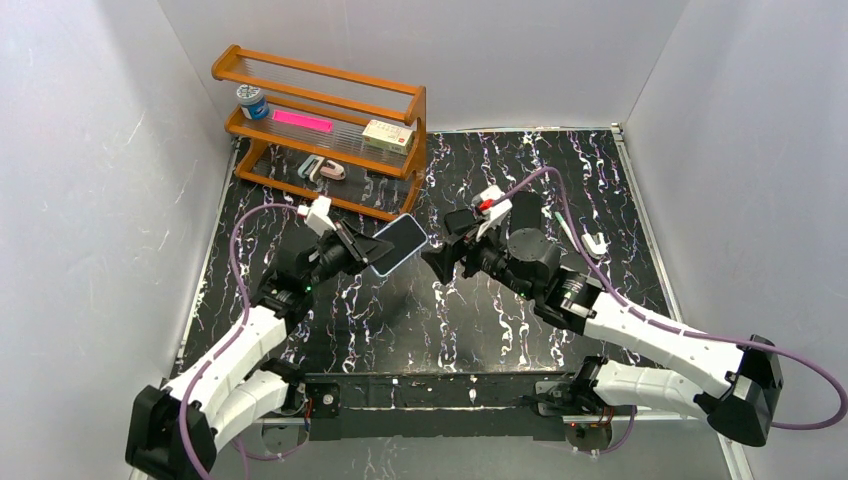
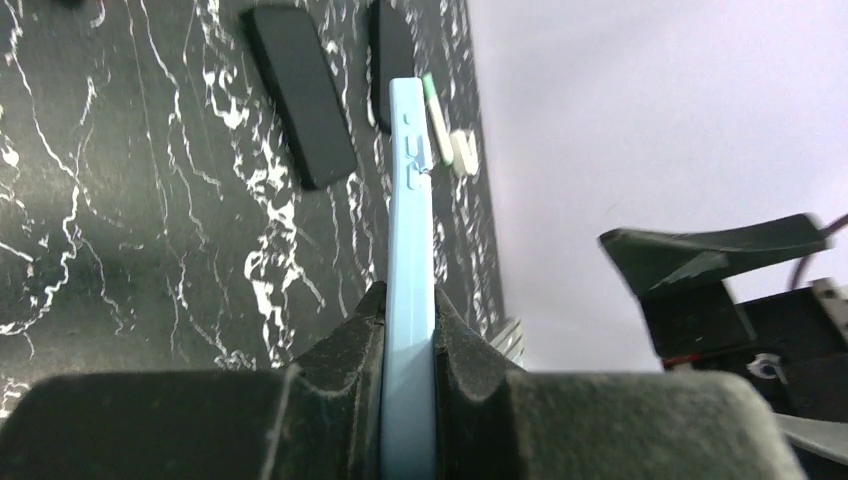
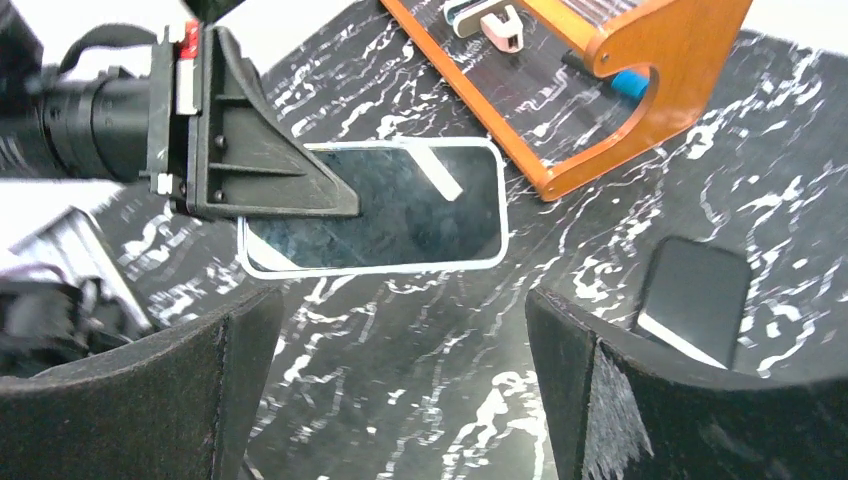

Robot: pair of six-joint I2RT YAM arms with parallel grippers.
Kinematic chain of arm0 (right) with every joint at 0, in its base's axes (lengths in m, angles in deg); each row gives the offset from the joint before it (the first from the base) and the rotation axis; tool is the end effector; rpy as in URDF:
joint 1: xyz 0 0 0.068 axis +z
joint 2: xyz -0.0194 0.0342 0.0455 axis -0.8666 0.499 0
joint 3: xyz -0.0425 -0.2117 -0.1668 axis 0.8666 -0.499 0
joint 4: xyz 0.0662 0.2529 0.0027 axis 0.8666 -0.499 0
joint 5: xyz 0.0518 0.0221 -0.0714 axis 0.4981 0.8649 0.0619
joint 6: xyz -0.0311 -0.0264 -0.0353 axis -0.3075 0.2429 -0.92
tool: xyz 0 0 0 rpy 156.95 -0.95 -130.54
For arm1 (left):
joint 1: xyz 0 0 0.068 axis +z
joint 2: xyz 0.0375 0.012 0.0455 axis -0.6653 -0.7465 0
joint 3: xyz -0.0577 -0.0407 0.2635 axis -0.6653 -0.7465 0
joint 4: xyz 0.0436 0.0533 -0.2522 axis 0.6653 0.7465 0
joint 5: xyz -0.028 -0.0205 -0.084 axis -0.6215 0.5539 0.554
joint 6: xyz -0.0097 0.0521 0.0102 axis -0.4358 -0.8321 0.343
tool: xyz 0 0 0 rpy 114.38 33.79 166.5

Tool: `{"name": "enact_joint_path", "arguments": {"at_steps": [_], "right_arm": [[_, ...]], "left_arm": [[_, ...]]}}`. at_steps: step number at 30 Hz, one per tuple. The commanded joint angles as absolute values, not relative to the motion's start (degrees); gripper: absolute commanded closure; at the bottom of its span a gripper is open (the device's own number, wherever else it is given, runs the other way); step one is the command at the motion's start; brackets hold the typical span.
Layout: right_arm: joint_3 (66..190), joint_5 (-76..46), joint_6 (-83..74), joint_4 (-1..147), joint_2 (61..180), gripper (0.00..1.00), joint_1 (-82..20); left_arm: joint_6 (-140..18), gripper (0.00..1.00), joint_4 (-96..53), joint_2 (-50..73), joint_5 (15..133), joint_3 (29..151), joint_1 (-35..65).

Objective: Take the phone out of the phone case
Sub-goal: Pick up the phone at the center of the board.

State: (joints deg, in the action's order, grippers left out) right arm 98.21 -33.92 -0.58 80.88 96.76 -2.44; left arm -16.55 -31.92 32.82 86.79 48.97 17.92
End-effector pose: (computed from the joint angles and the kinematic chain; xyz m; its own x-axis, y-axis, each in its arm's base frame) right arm 0.1339 0.1983 0.3376 -0.1755 0.0709 -0.9819 -0.7053 0.6868 0.1756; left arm 0.1947 -0.0999 0.2688 -0.6690 -0.5492 -0.5008 0.2624 0.4559 -0.8505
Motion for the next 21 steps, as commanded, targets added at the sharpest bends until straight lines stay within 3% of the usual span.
{"name": "enact_joint_path", "arguments": {"at_steps": [1, 7, 13, 21], "right_arm": [[97.58, -36.74, 19.02, 85.2, 95.41, 0.01, -3.0], [92.9, -34.6, 35.28, 93.72, 97.12, 0.01, -4.3], [90.03, -21.54, 48.88, 109.22, 103.72, 0.01, -10.81], [92.16, -17.14, 56.55, 119.17, 110.94, 0.09, -13.68]], "left_arm": [[-7.47, 1.0, -42.62, 38.87, 77.56, 46.63, 17.8], [-1.48, 1.0, -47.51, 42.69, 74.41, 43.61, 17.63], [4.71, 1.0, -51.37, 44.49, 72.67, 42.26, 17.04], [8.05, 1.0, -53.73, 45.59, 70.45, 41.74, 14.99]]}}
